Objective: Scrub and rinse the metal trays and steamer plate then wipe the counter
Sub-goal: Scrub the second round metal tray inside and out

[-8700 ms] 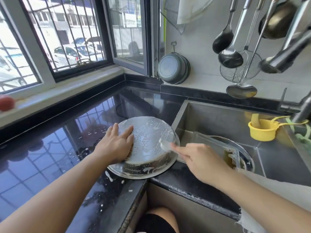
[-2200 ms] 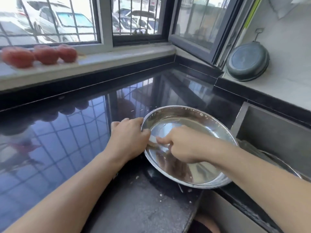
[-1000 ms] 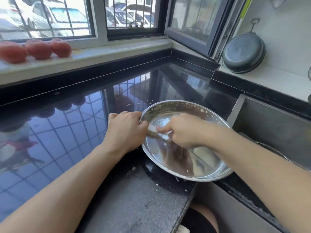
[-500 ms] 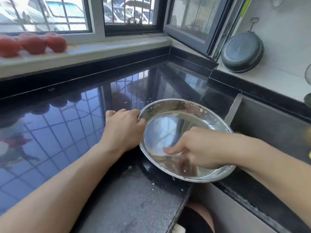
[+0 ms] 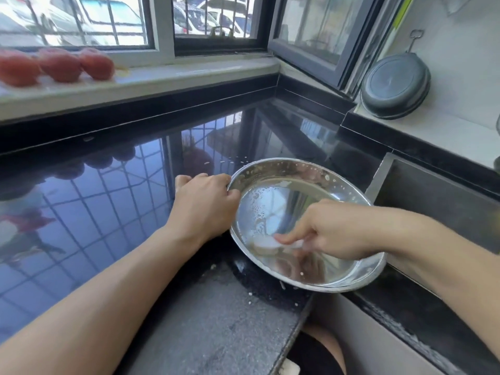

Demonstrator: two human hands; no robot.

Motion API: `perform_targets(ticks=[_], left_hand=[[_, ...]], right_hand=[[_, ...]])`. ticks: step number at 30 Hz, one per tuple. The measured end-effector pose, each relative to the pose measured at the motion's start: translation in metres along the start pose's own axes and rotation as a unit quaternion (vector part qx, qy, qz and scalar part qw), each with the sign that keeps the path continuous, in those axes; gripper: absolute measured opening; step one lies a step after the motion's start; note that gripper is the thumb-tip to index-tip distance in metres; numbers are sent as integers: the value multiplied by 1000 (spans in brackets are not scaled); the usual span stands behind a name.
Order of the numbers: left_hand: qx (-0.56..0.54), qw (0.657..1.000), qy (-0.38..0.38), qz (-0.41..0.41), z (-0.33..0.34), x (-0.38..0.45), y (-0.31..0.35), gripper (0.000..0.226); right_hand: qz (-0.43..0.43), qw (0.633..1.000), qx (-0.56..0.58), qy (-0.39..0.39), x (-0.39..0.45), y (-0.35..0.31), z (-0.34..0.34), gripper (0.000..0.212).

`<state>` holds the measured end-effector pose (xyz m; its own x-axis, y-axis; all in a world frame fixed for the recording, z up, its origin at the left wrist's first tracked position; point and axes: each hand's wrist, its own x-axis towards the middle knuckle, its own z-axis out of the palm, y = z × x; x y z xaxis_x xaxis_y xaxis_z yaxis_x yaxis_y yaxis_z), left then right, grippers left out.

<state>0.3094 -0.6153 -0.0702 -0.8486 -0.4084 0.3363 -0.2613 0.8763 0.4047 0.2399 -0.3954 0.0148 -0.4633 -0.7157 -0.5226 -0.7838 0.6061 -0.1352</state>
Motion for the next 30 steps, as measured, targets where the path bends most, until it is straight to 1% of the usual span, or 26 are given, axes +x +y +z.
perform_targets(ticks=[2, 3, 4, 5, 7, 8, 9, 10, 11, 13, 14, 15, 16, 18, 20, 21, 22, 23, 25, 26, 28, 30], left_hand=[[-5, 1000, -5, -2, -1, -1, 3, 31], [-7, 1000, -7, -5, -1, -1, 4, 28], [-8, 1000, -6, -7, -1, -1, 5, 27], [-10, 1000, -4, -8, -2, -1, 6, 26], [-7, 1000, -6, -12, -3, 0, 7, 26], [-7, 1000, -8, -15, -3, 0, 8, 26], [-8, 1000, -8, -18, -4, 0, 8, 25], [-10, 1000, -9, -18, -4, 1, 9, 25], [-10, 1000, -10, -17, -5, 0, 9, 25], [-12, 1000, -10, -15, -4, 0, 9, 24], [-14, 1000, -9, -15, -4, 0, 8, 24], [-16, 1000, -10, -16, -4, 0, 7, 24], [-15, 1000, -11, -16, -3, 0, 6, 24], [-10, 1000, -14, -14, -2, 0, 6, 23], [-9, 1000, -13, -16, -2, 0, 8, 23], [-11, 1000, -11, -17, -3, 0, 8, 23], [-11, 1000, -10, -18, -3, 1, 8, 23], [-11, 1000, -11, -19, -3, 1, 8, 24], [-9, 1000, -8, -17, -3, 1, 9, 25], [-9, 1000, -4, -16, -2, 1, 9, 26], [-10, 1000, -1, -16, -1, 0, 9, 27], [-10, 1000, -2, -13, -1, 0, 8, 26]], right_hand=[[-1, 997, 15, -77, -13, 5, -2, 51], [1, 996, 29, -88, -15, 4, -4, 50], [1, 996, 44, -77, -11, 1, -4, 50], [-6, 998, 51, -44, 0, 0, -2, 51], [-27, 997, 54, 52, 25, -3, 7, 54], [-34, 994, 58, 84, 33, -2, 13, 54], [-42, 994, 58, 88, 31, -1, 15, 50], [-50, 995, 49, 65, 21, 1, 14, 45], [-52, 998, 35, 21, 6, 8, 11, 41], [-14, 996, 36, -77, -25, 18, 4, 44], [4, 994, 37, -100, -33, 20, 2, 47], [9, 994, 35, -100, -33, 18, -1, 50], [2, 996, 31, -79, -26, 12, -1, 51], [-26, 1000, 4, -1, 2, 1, 5, 54], [-30, 996, 17, 83, 26, -4, 10, 65], [-32, 994, 26, 99, 29, -3, 10, 68], [-35, 995, 29, 88, 24, -1, 9, 66], [-38, 997, 22, 60, 13, 5, 8, 62], [-44, 999, 4, -1, -15, 22, 11, 48], [-38, 999, 15, -20, -29, 31, 12, 44], [-27, 998, 50, -28, -47, 42, 10, 45], [-38, 999, 36, 2, -43, 44, 11, 41]])
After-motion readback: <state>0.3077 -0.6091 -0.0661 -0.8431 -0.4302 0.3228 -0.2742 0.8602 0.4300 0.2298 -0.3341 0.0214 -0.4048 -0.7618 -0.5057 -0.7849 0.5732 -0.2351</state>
